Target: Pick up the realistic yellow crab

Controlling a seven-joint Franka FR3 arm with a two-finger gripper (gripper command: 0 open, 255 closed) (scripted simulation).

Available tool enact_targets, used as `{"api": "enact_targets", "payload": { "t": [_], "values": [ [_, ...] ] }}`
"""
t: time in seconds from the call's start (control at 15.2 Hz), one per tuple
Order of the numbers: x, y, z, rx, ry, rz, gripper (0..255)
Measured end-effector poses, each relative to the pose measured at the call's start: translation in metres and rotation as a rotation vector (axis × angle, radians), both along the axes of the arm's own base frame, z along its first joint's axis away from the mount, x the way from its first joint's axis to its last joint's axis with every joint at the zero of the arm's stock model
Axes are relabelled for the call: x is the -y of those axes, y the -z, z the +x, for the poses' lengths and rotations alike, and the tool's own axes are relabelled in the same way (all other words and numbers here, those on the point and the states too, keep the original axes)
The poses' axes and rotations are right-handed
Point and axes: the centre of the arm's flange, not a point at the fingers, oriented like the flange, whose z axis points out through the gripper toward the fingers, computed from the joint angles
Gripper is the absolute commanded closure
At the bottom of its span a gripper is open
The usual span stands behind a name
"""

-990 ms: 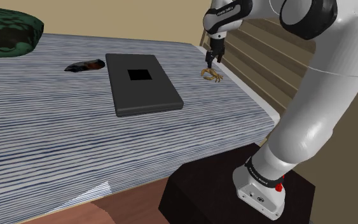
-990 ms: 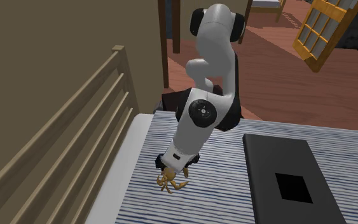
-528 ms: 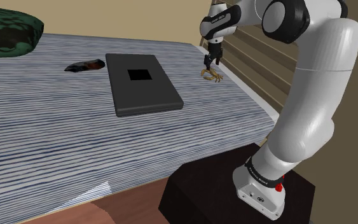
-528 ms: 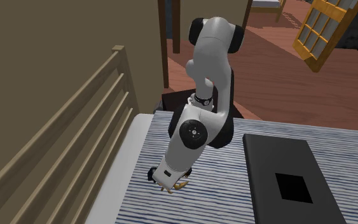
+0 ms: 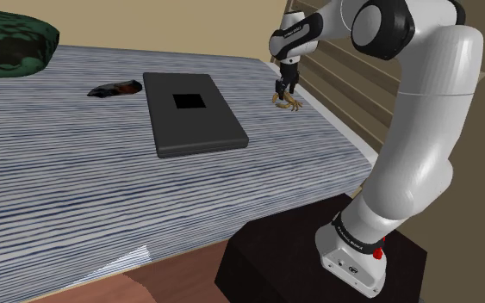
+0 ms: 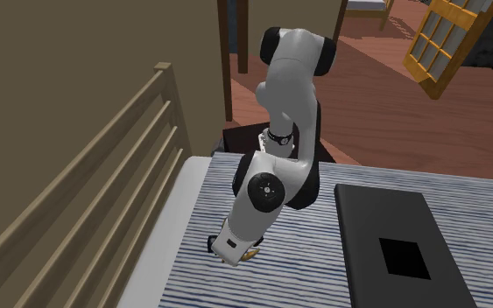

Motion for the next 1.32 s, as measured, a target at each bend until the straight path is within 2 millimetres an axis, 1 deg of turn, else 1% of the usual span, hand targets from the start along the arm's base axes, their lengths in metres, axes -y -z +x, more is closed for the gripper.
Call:
{"api": "enact_targets", "payload": {
  "t": [0.53,0.73,1.32],
  "values": [
    [0.000,-0.002,0.001,0.000,-0.002,0.001,255],
    [0.003,-0.017,0.000,0.002,0.001,-0.002,255],
    [0.001,-0.060,0.000,-0.003,-0.001,0.002,255]
  ]
}}
